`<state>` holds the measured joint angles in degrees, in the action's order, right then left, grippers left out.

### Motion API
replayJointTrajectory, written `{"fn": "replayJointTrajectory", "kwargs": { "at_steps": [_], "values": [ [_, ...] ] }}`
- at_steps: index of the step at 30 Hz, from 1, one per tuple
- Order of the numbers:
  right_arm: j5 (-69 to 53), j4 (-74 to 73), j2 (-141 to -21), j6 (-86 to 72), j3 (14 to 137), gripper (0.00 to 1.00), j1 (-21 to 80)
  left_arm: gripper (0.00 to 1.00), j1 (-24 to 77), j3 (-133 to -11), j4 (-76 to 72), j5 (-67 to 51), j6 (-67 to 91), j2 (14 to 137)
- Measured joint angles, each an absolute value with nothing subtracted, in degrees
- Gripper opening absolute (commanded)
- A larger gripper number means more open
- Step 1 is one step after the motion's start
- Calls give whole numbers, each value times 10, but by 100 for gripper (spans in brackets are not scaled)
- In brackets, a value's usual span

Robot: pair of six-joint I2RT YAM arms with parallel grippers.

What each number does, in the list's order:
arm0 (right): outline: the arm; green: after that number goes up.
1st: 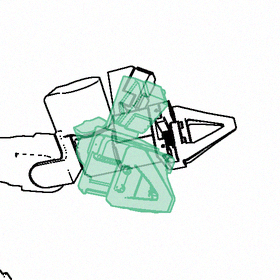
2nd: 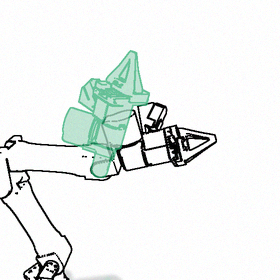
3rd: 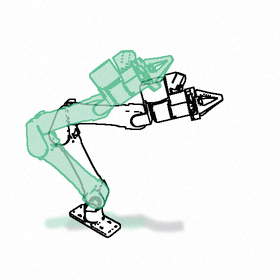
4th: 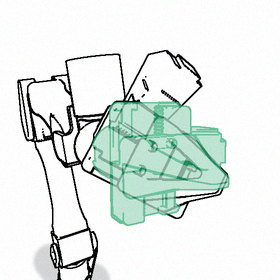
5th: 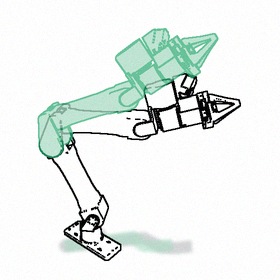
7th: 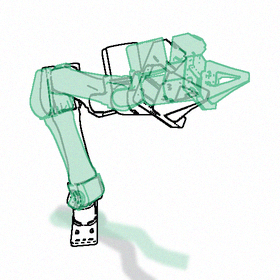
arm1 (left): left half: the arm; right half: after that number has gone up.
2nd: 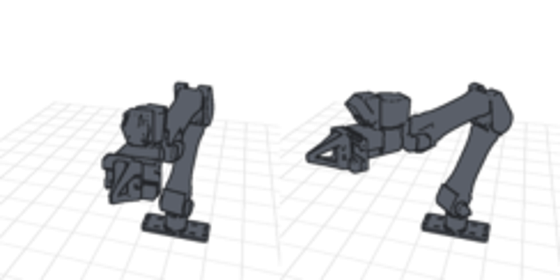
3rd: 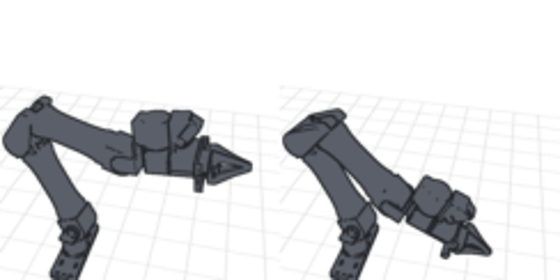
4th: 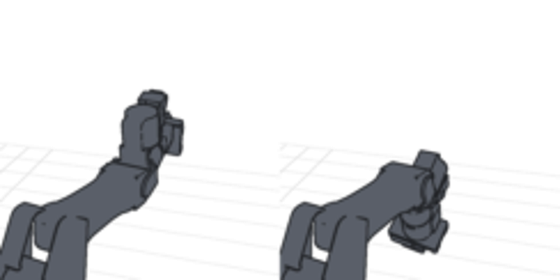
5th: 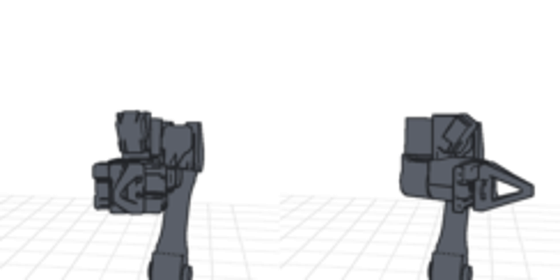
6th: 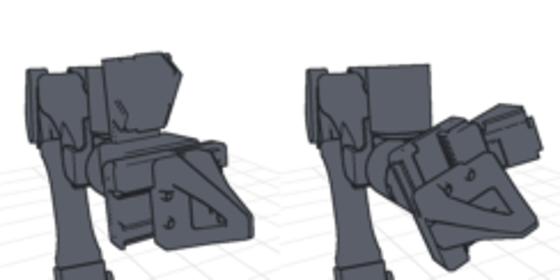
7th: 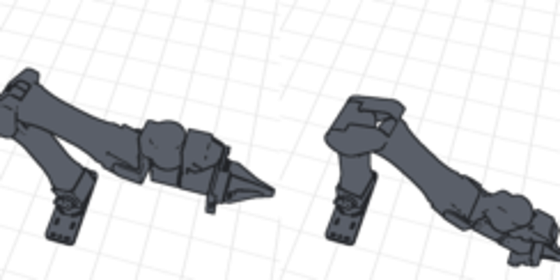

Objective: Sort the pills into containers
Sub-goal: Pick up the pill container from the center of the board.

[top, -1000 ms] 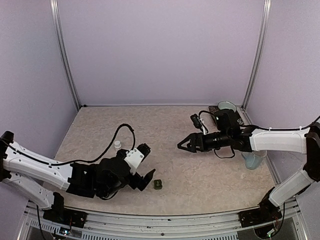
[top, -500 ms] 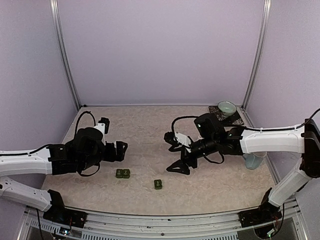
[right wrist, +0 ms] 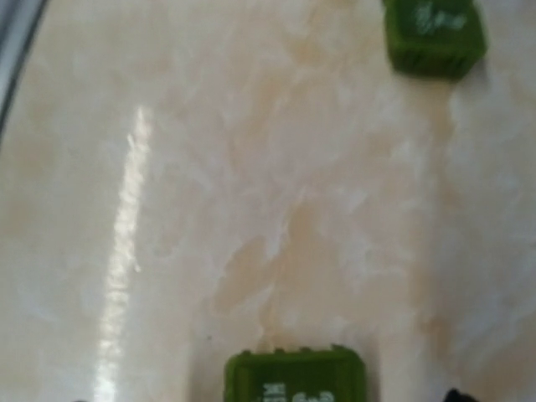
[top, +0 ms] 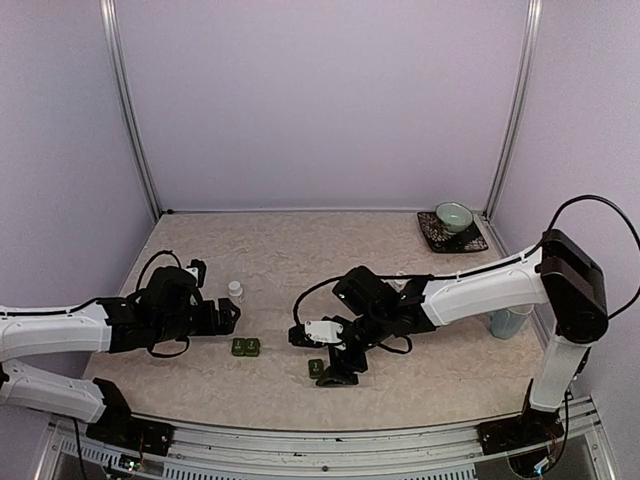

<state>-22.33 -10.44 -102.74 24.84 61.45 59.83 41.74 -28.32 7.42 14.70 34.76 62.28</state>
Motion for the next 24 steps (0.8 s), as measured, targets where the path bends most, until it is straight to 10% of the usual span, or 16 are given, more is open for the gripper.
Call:
{"fn": "replayJointTrajectory", "kwargs": {
  "at_steps": [24],
  "values": [
    [-171,-168,-1117,271,689,61,606,99,415,-263,47,124,358,641]
  ]
}}
